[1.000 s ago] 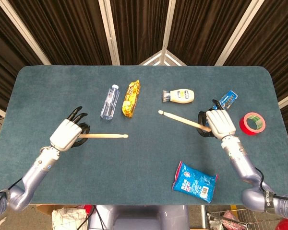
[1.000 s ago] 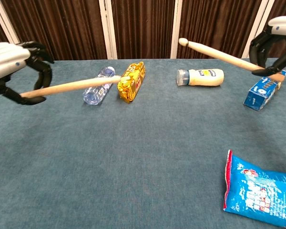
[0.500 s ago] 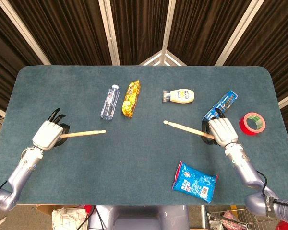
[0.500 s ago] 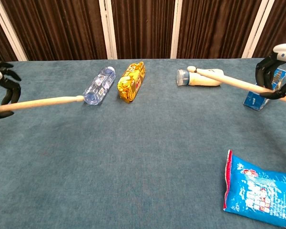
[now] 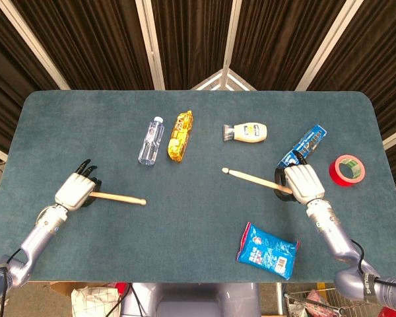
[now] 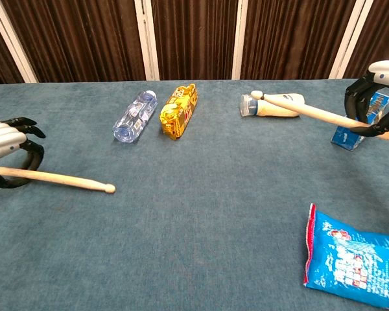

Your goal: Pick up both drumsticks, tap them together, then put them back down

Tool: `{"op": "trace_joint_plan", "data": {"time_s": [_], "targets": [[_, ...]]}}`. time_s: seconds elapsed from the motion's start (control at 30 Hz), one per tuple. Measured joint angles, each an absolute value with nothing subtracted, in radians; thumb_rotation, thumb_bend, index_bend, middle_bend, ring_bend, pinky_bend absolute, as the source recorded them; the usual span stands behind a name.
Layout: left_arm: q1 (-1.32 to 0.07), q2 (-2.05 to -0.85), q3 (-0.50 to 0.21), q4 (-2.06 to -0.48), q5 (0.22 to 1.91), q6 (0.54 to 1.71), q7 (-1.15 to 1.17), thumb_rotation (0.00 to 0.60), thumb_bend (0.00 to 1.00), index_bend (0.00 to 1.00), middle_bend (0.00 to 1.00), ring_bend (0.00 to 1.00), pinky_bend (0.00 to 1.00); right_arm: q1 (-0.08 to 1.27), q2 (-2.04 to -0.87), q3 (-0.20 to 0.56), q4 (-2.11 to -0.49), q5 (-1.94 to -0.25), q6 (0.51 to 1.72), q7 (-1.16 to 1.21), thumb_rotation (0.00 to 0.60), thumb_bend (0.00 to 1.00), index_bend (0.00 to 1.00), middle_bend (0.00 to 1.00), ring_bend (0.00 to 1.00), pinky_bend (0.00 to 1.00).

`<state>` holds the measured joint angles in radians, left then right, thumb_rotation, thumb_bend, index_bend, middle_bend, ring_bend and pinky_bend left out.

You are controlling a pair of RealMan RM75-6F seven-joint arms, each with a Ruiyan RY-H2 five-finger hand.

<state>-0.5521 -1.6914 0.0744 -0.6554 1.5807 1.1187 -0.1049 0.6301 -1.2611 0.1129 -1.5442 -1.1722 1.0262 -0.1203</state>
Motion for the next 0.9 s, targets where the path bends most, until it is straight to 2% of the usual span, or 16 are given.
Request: {"op": "trace_joint_plan", "data": {"time_s": [0.2, 0.4, 0.67, 0.9], "targets": [[-0.552, -1.682, 0.064, -0.665, 1.574, 1.121, -0.055, 0.6, 0.44, 0.4, 0.38, 0.07, 0.01, 0.628, -1.258, 0.118, -1.549, -1.163, 1.012, -0.139, 0.6, 0.48, 0.68, 0.62, 0.42, 0.0], [-0.537, -1.623, 0.027, -0.762, 1.543, 1.162, -0.049, 0.6, 0.44, 0.3, 0.3, 0.02, 0.0, 0.626, -1.267, 0.118, -1.537, -1.155, 0.997, -0.152, 0.6, 0.48, 0.68, 0.62, 0.42, 0.0], [-0.509, -1.461, -0.051, -1.003, 1.492, 1.252, -0.024, 0.6, 0.44, 0.29, 0.26, 0.0, 0.0, 0.622, -1.302, 0.098, -1.477, -1.182, 0.98, -0.168, 0.6, 0.48, 0.68, 0.62, 0.42, 0.0], [-0.485, -1.319, -0.113, -1.182, 1.462, 1.323, -0.008, 0.6, 0.44, 0.29, 0.26, 0.0, 0.0, 0.614, -1.352, 0.056, -1.397, -1.289, 1.009, -0.204, 0.6, 0.48, 0.68, 0.62, 0.42, 0.0]]}}
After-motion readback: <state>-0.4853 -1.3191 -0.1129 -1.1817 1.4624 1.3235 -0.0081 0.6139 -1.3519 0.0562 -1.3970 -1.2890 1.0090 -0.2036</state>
